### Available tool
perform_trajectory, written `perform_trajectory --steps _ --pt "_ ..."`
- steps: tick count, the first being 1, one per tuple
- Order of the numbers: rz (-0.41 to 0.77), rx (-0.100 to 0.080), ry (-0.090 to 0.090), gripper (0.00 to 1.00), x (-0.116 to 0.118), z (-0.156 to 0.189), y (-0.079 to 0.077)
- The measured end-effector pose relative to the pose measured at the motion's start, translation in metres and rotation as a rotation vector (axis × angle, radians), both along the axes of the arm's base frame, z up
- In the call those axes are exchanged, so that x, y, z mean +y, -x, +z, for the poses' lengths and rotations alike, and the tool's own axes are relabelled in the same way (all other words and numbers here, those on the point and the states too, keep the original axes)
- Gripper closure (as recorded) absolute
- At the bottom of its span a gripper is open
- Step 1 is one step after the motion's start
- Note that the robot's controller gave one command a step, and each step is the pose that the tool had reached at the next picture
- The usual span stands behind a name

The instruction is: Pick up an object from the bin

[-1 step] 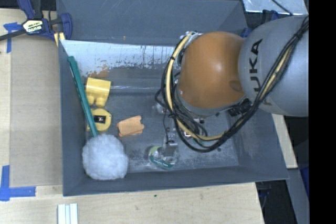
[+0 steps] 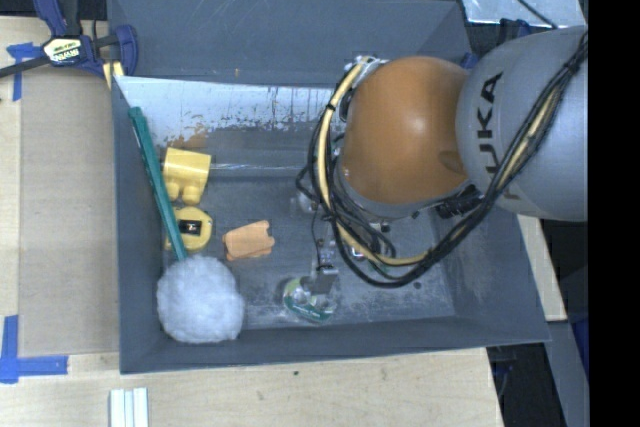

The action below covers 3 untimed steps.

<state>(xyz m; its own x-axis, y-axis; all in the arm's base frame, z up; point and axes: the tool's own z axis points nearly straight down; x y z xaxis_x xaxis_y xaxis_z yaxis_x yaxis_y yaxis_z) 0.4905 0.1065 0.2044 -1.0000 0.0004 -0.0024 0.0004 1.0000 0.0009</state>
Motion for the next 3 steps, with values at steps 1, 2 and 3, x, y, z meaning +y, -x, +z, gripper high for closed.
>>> perform_trajectory --steps 1,2,3 --pt "0.221 -0.004 0.000 0.00 0.029 -0.084 -0.058" --pt "0.040 -0.002 -0.001 0.00 0.034 -0.087 -0.070" --pt "0.214 -0.009 -0.001 0.00 0.036 -0.096 -0.086"
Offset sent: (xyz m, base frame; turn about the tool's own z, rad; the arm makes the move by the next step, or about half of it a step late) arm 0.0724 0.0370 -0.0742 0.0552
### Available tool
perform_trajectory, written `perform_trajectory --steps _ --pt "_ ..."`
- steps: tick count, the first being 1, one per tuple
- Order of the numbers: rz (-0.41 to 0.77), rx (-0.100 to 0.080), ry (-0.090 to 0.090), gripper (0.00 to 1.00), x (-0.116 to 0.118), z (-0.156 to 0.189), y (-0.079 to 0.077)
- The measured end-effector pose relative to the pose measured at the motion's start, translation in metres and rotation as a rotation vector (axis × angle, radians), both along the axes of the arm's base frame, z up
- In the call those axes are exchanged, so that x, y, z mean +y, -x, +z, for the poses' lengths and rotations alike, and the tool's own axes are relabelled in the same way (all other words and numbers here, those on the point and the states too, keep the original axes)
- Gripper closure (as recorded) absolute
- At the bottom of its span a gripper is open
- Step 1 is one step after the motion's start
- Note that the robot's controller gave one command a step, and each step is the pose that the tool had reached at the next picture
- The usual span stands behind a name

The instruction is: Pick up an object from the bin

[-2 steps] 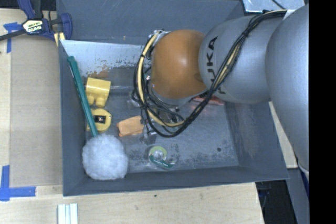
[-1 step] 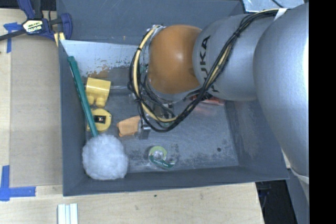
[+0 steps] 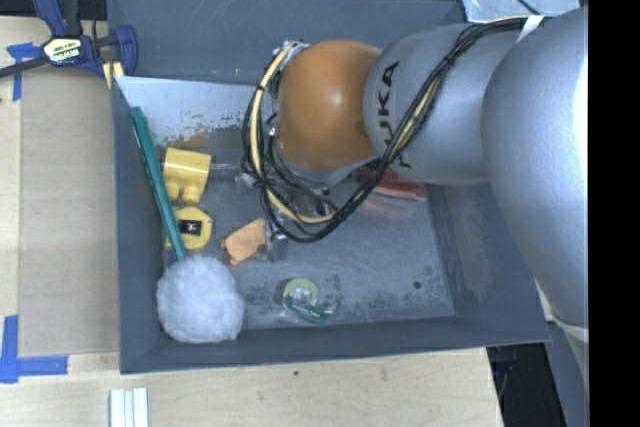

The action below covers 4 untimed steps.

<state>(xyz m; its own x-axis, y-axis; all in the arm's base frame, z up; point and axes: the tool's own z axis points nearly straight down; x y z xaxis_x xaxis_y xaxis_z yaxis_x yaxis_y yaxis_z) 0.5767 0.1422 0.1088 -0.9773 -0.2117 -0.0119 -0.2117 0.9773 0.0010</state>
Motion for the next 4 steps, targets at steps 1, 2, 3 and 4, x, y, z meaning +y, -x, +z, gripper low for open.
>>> perform_trajectory --steps 1,2,3,4 --pt "-0.272 0.009 -0.004 0.00 -0.0109 -0.0320 0.0142" --pt "-0.051 -0.013 -0.003 1.00 -0.0044 -0.0292 0.0070" --pt "-0.052 -0.013 -0.003 1.00 -0.0044 -0.0292 0.0070" --pt "-0.051 -0.014 -0.003 1.00 -0.0045 -0.0261 0.0071"
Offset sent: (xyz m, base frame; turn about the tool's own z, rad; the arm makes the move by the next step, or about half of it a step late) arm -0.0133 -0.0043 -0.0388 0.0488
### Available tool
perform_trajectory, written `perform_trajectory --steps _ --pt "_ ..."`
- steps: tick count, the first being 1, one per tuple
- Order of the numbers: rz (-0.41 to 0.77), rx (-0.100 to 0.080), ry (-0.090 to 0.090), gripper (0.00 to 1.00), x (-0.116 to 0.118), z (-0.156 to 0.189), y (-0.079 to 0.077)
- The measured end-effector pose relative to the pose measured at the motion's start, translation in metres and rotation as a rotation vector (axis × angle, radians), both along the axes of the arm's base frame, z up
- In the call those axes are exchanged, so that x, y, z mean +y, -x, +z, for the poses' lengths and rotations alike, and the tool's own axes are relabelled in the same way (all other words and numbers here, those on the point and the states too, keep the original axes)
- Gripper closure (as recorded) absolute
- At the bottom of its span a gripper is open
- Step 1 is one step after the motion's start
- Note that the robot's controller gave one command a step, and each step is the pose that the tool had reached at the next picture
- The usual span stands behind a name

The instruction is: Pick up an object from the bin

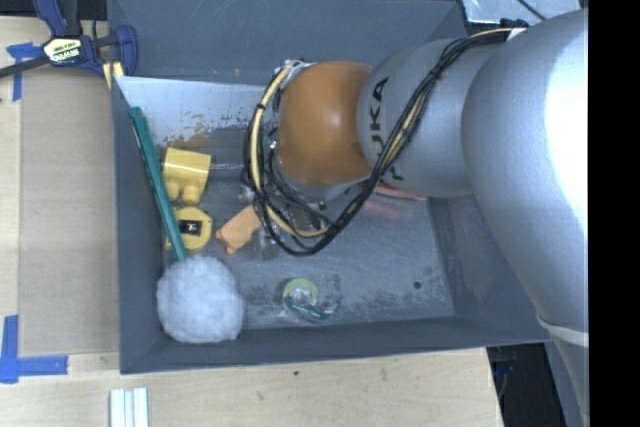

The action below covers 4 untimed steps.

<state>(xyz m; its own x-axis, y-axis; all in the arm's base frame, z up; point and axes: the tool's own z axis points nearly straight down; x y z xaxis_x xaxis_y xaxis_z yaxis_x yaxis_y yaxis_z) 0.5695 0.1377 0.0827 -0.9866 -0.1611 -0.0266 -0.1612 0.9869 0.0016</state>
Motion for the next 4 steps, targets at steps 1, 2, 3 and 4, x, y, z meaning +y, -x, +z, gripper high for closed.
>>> perform_trajectory --steps 1,2,3,4 --pt "0.000 -0.004 -0.002 1.00 0.001 0.015 -0.001" --pt "-0.001 -0.007 -0.002 1.00 0.001 0.027 -0.001" --pt "-0.001 -0.007 -0.002 1.00 0.001 0.033 -0.001" --pt "-0.002 -0.004 -0.001 1.00 0.000 0.039 0.000"
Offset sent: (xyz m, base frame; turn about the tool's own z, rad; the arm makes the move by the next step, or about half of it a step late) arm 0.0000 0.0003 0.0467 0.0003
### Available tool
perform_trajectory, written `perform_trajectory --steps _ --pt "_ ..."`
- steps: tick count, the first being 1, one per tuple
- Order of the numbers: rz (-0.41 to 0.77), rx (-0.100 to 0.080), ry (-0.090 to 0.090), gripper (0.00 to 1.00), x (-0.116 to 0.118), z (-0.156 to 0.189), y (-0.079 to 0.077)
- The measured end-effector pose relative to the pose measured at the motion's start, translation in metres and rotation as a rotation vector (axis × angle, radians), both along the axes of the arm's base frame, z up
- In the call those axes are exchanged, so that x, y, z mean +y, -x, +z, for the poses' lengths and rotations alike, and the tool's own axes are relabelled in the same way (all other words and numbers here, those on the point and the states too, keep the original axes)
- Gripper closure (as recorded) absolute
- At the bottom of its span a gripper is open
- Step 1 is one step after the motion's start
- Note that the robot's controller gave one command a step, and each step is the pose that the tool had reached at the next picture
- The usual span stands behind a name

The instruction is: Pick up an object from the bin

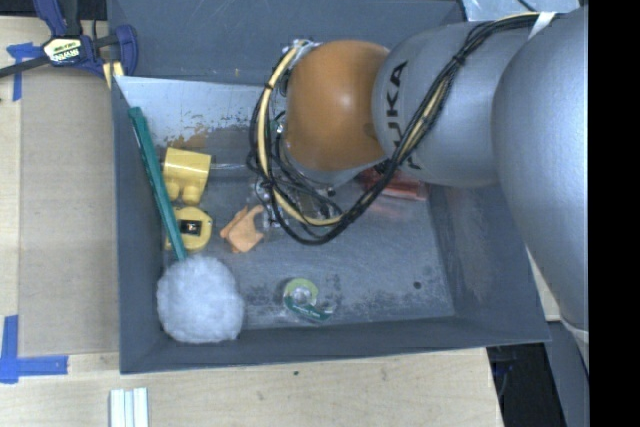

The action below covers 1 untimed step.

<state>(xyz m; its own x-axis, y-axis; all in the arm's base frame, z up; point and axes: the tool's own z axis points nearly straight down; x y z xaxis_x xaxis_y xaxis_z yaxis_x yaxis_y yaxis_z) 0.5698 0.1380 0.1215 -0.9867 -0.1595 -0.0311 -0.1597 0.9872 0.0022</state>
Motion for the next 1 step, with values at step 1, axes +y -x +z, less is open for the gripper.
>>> perform_trajectory --steps 1 --pt "-0.001 0.000 0.000 1.00 -0.0002 0.0117 0.0003"
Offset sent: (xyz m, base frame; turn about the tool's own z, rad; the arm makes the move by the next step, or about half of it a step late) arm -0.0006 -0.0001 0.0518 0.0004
